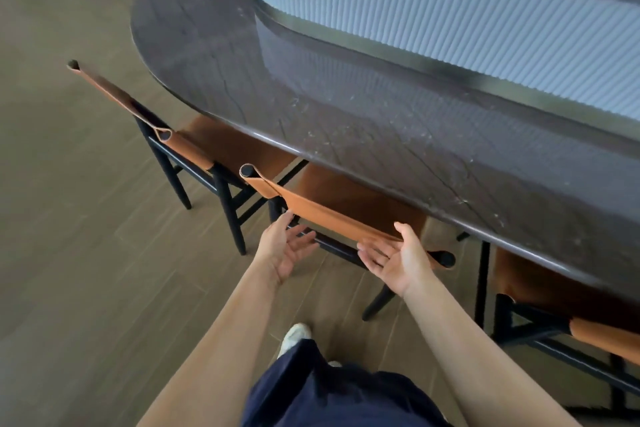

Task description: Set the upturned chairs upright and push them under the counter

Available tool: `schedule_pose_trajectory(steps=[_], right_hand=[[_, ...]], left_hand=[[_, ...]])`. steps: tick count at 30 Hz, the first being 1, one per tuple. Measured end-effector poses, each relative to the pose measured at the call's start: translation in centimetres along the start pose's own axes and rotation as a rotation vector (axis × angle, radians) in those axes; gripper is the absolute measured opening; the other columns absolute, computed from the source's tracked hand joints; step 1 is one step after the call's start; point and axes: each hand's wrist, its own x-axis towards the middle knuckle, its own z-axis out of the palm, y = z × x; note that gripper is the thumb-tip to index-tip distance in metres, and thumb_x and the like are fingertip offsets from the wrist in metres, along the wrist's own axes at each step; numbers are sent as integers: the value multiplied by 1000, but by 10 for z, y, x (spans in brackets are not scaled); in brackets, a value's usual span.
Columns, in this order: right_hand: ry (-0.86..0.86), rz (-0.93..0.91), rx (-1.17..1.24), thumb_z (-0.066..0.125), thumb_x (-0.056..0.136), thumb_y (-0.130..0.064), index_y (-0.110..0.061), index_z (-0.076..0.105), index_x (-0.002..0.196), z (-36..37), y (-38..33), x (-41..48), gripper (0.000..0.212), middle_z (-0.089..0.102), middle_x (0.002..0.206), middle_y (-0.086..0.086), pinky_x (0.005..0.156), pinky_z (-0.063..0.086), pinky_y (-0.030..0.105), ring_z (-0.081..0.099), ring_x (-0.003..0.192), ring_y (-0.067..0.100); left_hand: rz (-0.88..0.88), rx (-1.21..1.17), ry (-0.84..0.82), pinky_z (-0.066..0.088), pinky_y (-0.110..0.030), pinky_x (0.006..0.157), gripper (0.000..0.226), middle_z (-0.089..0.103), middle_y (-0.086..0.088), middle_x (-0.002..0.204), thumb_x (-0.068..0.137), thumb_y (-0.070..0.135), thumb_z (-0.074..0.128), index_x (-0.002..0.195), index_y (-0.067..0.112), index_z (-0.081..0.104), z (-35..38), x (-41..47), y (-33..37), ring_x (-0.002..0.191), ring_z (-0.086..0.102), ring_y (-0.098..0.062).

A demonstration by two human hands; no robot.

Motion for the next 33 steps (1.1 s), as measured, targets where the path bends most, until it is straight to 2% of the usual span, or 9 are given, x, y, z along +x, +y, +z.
schedule_pose_trajectory(steps=[4,7,9,12,19,22,25,29,33], right_hand=[[139,-25,133,54,97,-31,-10,43,130,18,0,15,41,60,107,25,64,54,45,64,94,37],[223,-32,217,54,97,-25,-8,43,121,30,2,29,31,57,112,25,75,53,45,62,99,38],[267,-33,267,53,97,-20,-5,45,115,36,4,36,24,55,111,25,80,52,46,60,101,39],[333,-47,307,52,98,-16,-3,50,102,41,5,42,14,57,102,25,74,53,45,61,89,38],[467,-136,367,46,96,-1,2,50,122,30,0,52,26,57,115,26,74,54,48,61,92,37],[510,-189,391,43,91,13,6,50,122,29,1,55,33,56,118,29,78,56,54,60,93,42],[536,-231,407,43,86,21,3,51,102,28,5,53,26,54,120,30,77,55,57,58,107,47],[514,-271,434,41,84,25,3,47,123,18,6,48,45,53,123,30,77,54,59,56,111,48],[522,-299,448,42,85,24,-5,44,113,0,5,38,40,53,112,24,76,55,57,59,100,43]], left_hand=[[-104,-4,-41,52,-53,85,47,48,-23,136,100,26,51,141,9,39,7,30,33,119,53,-40],[-145,73,-17,51,-54,89,42,56,-19,125,98,24,53,136,8,46,12,56,58,112,58,-40],[-171,111,-15,53,-53,83,41,58,-20,121,97,22,54,135,8,46,15,69,68,106,61,-39],[-222,140,-21,56,-48,64,34,58,-18,109,97,22,56,126,6,48,18,87,81,99,62,-37],[-302,221,-18,57,-48,54,21,56,-23,111,97,9,52,115,1,49,15,118,86,109,58,-41],[-321,221,-21,56,-53,74,18,53,-24,113,94,-4,46,112,-2,49,14,126,84,112,55,-43],[-307,218,-16,54,-54,83,19,57,-21,102,90,-12,42,104,-2,49,13,128,82,108,58,-46],[-274,212,-15,57,-47,63,18,57,-20,99,87,-15,41,94,0,49,13,122,75,99,61,-45],[-256,212,-43,53,-45,55,18,56,-19,99,89,-14,40,98,-1,48,14,113,53,87,60,-38]])
